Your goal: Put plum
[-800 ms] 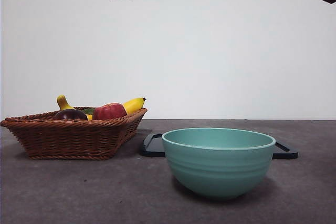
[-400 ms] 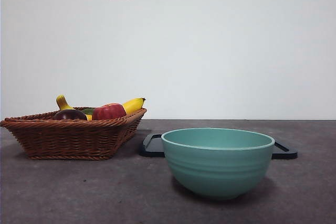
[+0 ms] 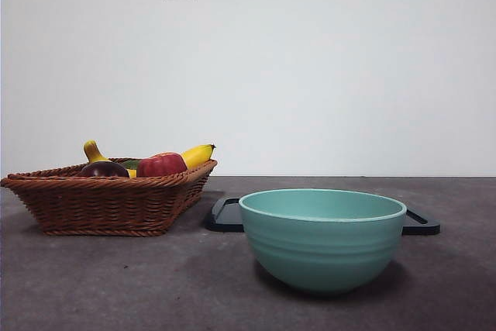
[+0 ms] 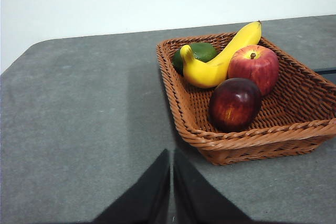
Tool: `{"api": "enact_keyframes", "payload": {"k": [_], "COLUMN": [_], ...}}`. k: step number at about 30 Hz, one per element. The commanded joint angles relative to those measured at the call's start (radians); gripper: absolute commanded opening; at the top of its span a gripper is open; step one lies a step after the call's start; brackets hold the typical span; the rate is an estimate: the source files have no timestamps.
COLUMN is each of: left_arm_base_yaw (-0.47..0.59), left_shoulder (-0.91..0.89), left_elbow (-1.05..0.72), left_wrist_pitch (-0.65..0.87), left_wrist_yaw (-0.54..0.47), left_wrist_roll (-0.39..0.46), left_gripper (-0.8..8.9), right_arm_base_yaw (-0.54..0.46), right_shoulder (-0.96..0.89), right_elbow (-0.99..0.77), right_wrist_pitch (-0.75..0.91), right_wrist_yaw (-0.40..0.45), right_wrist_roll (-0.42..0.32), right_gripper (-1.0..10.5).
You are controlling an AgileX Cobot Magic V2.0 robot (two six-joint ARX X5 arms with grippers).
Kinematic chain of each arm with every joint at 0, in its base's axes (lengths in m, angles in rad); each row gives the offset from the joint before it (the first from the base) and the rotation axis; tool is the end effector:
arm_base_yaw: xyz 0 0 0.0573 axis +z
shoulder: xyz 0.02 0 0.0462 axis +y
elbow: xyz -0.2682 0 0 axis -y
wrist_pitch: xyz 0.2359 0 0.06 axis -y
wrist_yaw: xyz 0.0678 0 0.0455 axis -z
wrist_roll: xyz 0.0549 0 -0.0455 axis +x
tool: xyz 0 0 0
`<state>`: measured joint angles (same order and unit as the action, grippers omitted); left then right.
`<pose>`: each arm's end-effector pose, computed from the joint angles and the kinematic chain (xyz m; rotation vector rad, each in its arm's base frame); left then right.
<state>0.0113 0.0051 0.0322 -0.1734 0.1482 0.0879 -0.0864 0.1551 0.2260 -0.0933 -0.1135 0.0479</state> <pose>0.1069 -0.0069 0.1534 0.0759 0.1398 -0.1430 0.1085 -0.0032 0.2188 0.0501 0.0229 0.0266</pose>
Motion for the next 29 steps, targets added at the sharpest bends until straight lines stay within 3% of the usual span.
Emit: {"api": "enact_keyframes", "payload": {"k": [1,13,21,29], "left_arm_base_yaw": [0.003,0.003,0.003,0.002], "left_shoulder": [-0.002,-0.002,-0.002,-0.002], "left_elbow": [-0.021,-0.021,-0.021,-0.02], "left_wrist_pitch": [-0.008,-0.008,-0.008,-0.008], "left_wrist_yaw": [-0.002,-0.002,-0.002,-0.002], "left_wrist_roll": [-0.003,-0.003,-0.003,-0.003], "left_gripper": [0.08,0.09,0.09,0.08], "right_arm_base_yaw": [-0.003,-0.001,-0.001,-0.001], "right_shoulder": [-0.043,-0.151,-0.151,-0.151], "right_elbow": [-0.05,-0.209,-0.215,-0.215], "right_wrist_pitch": [0.024,0.038,-0.089,-0.076], "right_wrist_yaw": [0.051,0.073,0.069,0.065], "right_wrist_roll": [-0.011,0.001,0.002,0.004], "right_gripper": [0.1,0.1,0.0,0.1]}}
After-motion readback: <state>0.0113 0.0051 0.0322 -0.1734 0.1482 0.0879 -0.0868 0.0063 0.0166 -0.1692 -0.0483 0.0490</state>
